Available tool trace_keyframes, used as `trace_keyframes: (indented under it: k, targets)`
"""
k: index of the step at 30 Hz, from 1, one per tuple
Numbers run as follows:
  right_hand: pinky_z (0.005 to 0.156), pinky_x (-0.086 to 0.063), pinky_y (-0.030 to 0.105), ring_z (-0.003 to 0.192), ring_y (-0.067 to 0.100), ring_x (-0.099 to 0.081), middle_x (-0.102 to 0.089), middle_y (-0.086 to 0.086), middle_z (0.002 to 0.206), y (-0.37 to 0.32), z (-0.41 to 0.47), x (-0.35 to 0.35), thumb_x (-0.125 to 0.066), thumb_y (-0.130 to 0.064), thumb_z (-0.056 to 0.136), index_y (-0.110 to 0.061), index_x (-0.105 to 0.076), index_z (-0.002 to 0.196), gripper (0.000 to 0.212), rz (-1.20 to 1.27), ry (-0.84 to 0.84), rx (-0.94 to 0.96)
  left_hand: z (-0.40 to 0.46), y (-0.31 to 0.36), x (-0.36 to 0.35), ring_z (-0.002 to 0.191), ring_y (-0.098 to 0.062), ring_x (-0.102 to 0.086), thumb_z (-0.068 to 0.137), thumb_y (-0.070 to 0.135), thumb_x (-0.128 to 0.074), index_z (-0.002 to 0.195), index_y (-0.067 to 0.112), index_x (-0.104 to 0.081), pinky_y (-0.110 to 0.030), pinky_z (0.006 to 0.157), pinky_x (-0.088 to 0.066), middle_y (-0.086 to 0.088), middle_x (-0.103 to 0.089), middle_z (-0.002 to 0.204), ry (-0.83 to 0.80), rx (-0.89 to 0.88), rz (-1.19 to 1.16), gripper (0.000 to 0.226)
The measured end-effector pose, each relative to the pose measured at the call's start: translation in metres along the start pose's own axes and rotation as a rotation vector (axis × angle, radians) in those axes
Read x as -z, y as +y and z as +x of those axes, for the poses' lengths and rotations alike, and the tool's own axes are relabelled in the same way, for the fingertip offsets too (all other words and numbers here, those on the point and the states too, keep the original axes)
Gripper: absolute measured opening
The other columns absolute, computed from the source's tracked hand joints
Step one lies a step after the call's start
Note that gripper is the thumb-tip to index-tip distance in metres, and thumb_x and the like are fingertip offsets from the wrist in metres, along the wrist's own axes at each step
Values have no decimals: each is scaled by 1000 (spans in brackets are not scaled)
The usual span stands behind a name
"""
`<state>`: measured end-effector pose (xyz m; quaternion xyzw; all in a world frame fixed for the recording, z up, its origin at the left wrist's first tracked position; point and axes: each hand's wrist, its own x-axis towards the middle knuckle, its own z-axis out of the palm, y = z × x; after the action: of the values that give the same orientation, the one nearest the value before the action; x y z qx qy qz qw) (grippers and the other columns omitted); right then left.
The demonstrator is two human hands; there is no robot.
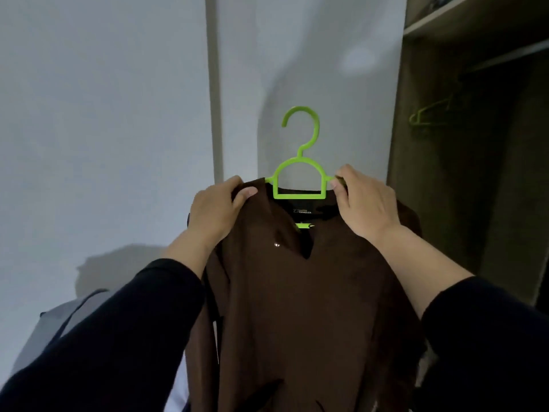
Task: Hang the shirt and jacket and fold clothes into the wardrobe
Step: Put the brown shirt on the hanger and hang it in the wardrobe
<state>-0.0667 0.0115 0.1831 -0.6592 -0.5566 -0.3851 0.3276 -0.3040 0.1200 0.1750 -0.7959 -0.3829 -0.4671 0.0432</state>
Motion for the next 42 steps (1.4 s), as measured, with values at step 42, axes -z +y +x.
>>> trace_keyframes:
  k: [42]
  targets:
    - [39,-12,17,30,19,-31,-30,-5,42,260,104,-7,-52,-37,93,-17,-59,83,24,-1310,18,-390,261,286,-394,86,-23,-59,100,35,-37,95,15,-53,-41,75,-47,-4,-61,88,-341,-614,-1053,27]
